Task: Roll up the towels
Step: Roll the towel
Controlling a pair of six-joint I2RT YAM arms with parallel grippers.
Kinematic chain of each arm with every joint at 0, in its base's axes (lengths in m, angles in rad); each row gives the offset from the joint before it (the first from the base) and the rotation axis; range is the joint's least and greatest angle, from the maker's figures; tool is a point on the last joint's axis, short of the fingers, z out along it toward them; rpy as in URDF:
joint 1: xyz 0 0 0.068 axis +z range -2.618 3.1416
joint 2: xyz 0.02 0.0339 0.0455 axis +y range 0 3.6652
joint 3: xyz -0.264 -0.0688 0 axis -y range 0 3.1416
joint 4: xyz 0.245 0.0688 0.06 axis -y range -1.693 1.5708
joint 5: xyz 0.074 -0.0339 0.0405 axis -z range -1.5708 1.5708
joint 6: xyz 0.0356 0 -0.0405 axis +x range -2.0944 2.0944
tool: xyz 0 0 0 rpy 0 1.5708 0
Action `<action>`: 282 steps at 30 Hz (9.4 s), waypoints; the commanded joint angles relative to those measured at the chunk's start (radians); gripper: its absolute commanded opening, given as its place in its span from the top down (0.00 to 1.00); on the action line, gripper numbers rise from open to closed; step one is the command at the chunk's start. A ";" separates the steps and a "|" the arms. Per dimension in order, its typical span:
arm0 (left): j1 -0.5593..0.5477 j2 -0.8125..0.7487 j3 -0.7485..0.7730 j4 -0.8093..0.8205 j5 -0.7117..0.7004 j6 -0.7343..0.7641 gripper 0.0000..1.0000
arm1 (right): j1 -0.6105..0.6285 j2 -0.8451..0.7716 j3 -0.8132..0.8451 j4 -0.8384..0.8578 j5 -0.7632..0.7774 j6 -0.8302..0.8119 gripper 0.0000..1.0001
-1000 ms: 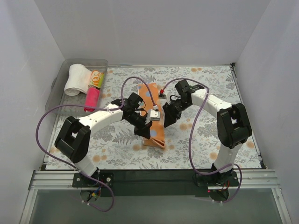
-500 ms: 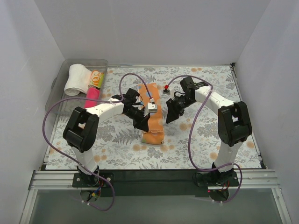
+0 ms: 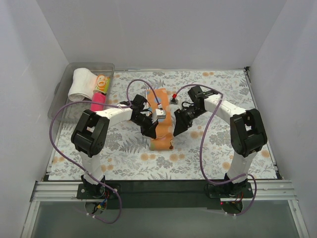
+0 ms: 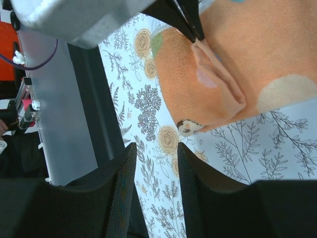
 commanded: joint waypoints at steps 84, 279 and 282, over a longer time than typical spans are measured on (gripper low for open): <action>-0.076 0.147 0.117 -0.429 0.125 0.229 0.98 | -0.034 -0.329 -0.180 0.147 0.328 -0.150 0.29; -0.268 -0.748 -0.418 0.053 -0.401 0.320 0.18 | 0.247 0.467 0.107 -0.162 -0.173 -0.276 0.99; -0.363 -0.664 -0.443 0.156 -0.441 0.321 0.26 | 0.235 0.527 0.154 -0.225 -0.191 -0.319 0.99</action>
